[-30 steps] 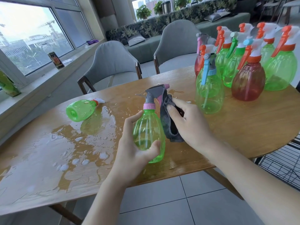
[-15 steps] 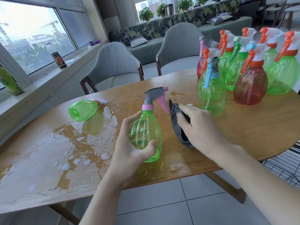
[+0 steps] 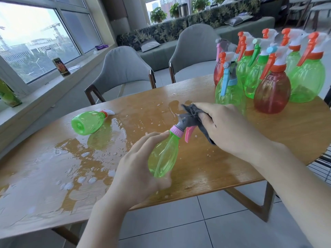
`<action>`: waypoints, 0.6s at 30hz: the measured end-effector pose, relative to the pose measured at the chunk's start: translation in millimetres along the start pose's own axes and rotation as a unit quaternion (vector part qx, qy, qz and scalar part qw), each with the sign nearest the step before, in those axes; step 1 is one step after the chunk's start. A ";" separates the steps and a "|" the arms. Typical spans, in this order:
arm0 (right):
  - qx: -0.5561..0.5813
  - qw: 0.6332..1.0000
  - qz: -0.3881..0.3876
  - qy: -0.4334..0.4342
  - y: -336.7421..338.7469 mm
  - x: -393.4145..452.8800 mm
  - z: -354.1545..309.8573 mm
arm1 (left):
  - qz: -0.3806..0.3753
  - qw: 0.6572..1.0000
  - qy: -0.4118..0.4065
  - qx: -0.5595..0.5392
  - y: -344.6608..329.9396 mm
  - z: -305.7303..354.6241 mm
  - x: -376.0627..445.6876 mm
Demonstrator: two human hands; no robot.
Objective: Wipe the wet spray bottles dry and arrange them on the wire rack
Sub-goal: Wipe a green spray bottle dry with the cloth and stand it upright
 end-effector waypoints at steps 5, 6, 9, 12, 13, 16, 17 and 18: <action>0.034 0.999 0.013 0.020 -4.0 -7.0 -12.8 | -0.008 0.998 -0.017 0.062 -4.9 8.7 5.2; 0.043 0.999 0.012 0.021 -4.8 -8.1 -14.1 | -0.006 0.998 -0.018 0.067 -5.2 9.0 5.9; 0.081 0.996 0.010 0.030 -4.2 -11.3 -16.7 | -0.002 0.998 -0.013 0.066 -5.9 8.6 6.3; 0.132 0.991 -0.002 0.015 -2.0 -11.4 -13.0 | 0.000 0.998 -0.004 0.067 -6.9 6.6 4.6; 0.163 0.987 -0.007 0.004 -0.6 -11.4 -11.8 | 0.007 0.998 0.004 0.064 -6.7 4.8 4.2; 0.254 0.967 -0.001 -0.024 1.4 -14.0 -7.4 | 0.049 0.998 0.045 0.017 -5.9 -4.7 2.8; 0.277 0.960 -0.004 -0.046 -1.8 -13.4 -2.5 | 0.065 0.996 0.057 -0.003 -5.8 -8.6 2.4; 0.299 0.951 -0.018 -0.074 -7.8 -12.3 3.4 | 0.082 0.994 0.068 -0.018 -5.3 -12.3 1.5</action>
Point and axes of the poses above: each hand's wrist, its own x-axis towards the middle knuckle, its own y-axis out of the back of the hand, z = x × y, the point moved 8 cm from there along x, towards the middle knuckle, and after that the axes turned 13 degrees about -y, right-handed, at the moved point
